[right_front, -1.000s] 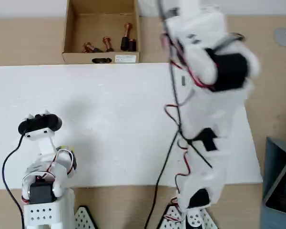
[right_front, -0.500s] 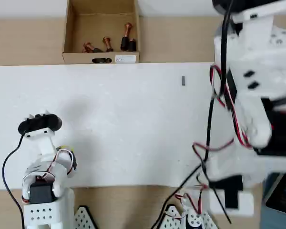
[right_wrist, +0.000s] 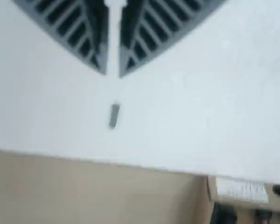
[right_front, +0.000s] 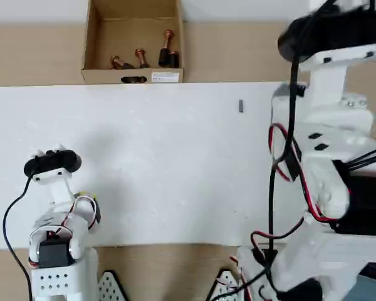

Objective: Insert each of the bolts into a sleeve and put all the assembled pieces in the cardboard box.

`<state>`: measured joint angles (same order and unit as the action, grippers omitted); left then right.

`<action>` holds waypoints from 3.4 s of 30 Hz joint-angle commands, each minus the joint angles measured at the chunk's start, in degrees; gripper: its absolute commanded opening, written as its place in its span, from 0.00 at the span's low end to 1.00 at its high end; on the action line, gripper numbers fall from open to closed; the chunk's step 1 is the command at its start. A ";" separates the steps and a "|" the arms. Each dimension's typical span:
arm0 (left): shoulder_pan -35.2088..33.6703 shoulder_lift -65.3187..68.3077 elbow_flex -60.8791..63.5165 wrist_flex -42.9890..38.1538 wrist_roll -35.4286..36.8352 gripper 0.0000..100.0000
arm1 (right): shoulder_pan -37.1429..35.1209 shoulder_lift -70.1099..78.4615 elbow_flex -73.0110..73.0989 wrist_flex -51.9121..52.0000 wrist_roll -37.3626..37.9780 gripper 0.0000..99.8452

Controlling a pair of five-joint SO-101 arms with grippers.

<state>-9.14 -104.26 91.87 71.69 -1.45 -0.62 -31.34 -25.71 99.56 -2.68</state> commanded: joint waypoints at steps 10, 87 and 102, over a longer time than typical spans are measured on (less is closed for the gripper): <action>-0.62 -0.22 -0.35 -1.14 -0.09 0.00 | 0.57 -19.03 40.92 -19.16 -0.35 0.01; -0.62 -0.22 -0.35 -1.14 -0.09 0.00 | -8.22 -78.64 122.42 -38.59 2.20 0.01; -0.62 -0.22 -0.35 -1.14 -0.09 0.00 | -8.22 -78.64 122.42 -38.59 2.20 0.01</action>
<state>-9.14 -104.26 91.87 71.69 -1.45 -8.26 -103.43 96.57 60.88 -0.84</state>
